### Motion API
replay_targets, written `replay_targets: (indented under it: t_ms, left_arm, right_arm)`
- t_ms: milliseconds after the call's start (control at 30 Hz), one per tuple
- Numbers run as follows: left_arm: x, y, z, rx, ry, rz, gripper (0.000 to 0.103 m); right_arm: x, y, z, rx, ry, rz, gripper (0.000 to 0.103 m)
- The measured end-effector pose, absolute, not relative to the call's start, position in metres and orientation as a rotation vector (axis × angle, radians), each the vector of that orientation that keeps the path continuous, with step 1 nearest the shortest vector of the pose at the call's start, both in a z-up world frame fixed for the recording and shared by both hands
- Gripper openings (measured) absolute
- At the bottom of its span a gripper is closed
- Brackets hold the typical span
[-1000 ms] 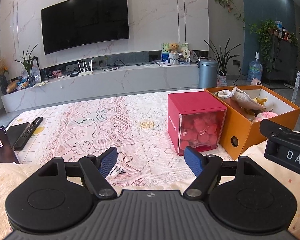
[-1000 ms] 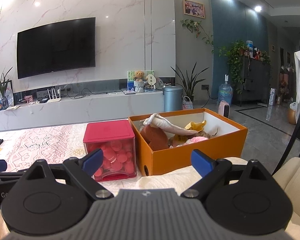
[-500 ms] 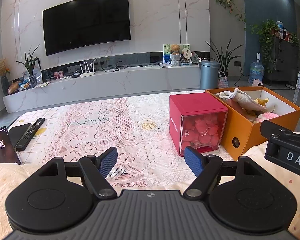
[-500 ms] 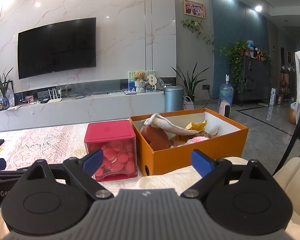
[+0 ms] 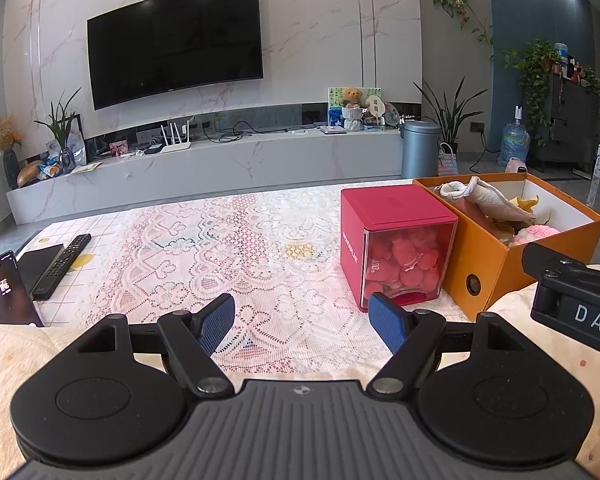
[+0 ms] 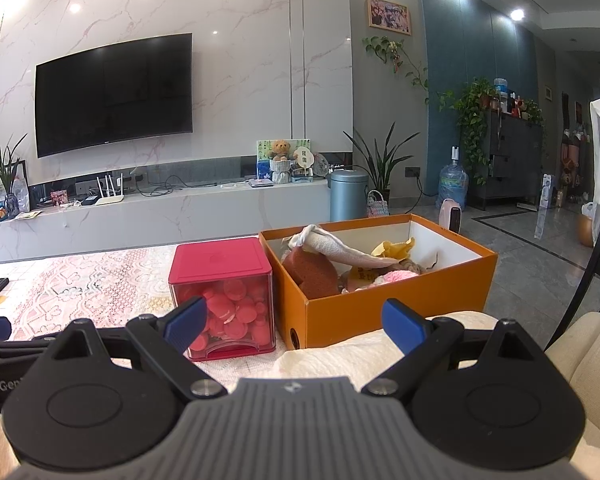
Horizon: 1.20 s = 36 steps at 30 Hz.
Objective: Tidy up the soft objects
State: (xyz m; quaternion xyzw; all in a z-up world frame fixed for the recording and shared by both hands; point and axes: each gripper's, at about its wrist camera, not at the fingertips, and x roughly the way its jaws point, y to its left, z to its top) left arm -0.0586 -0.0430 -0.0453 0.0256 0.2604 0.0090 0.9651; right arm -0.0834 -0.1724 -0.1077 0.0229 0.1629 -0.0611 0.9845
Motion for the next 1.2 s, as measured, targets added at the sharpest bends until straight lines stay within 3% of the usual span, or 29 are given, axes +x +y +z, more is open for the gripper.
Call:
replay_targets:
  t_ms: [1200]
  left_arm:
    - [-0.0594, -0.0413, -0.0455, 0.048, 0.527, 0.021, 0.089]
  right_arm:
    - [-0.0800, -0.1767, -0.1116, 0.045, 0.353, -0.109, 0.093]
